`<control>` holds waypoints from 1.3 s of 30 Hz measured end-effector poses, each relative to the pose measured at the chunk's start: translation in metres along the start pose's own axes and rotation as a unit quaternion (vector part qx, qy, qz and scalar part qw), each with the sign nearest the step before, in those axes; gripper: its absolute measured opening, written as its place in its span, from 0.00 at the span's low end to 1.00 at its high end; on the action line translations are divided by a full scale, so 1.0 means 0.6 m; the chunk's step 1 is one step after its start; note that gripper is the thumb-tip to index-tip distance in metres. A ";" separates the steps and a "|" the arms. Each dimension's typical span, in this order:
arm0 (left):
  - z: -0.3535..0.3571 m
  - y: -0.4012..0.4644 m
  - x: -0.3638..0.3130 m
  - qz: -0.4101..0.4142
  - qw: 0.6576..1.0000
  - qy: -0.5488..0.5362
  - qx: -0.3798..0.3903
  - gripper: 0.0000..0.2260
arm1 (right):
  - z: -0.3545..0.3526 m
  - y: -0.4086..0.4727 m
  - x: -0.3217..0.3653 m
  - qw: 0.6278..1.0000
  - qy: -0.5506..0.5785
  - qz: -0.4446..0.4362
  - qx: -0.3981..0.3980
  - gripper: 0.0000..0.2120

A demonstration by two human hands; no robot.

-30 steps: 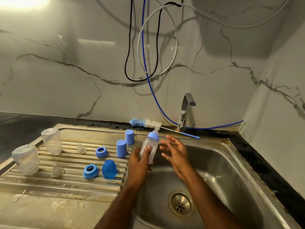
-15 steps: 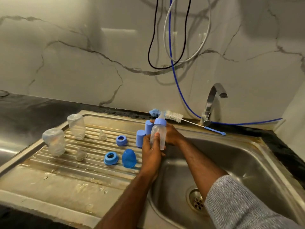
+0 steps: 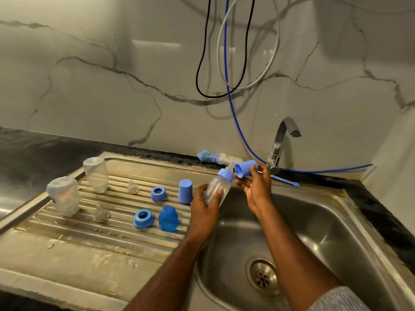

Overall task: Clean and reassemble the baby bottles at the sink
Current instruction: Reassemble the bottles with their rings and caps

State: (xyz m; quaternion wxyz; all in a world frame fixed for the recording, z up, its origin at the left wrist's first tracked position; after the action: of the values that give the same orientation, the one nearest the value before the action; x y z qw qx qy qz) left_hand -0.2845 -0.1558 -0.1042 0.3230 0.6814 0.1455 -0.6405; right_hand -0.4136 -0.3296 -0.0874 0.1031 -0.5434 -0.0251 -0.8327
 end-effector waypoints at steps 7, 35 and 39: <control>0.011 -0.006 -0.004 0.013 0.997 0.054 0.054 0.27 | -0.042 -0.061 0.021 0.999 0.037 -0.029 0.010 0.09; 0.023 -0.008 -0.004 0.037 0.996 -0.010 0.076 0.13 | -0.015 -0.087 0.024 0.992 -0.076 -0.082 0.065 0.30; 0.029 -0.012 -0.015 0.052 0.994 -0.007 0.099 0.14 | -0.008 -0.111 0.038 0.990 -0.065 -0.091 0.086 0.28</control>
State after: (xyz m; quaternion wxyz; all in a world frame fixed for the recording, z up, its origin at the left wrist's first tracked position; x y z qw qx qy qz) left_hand -0.3034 -0.1593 -0.0965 0.2878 0.7120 0.0431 -0.6390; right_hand -0.4402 -0.2684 -0.0642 0.0714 -0.5810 -0.1530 -0.7962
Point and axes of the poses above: each hand's wrist, its own y-axis towards the middle knuckle, its own z-axis out of the palm, x = y × z, the point moved 10 cm from there along y, towards the middle knuckle, and after that the axes turned 9 degrees about z, right-handed, at the moved point
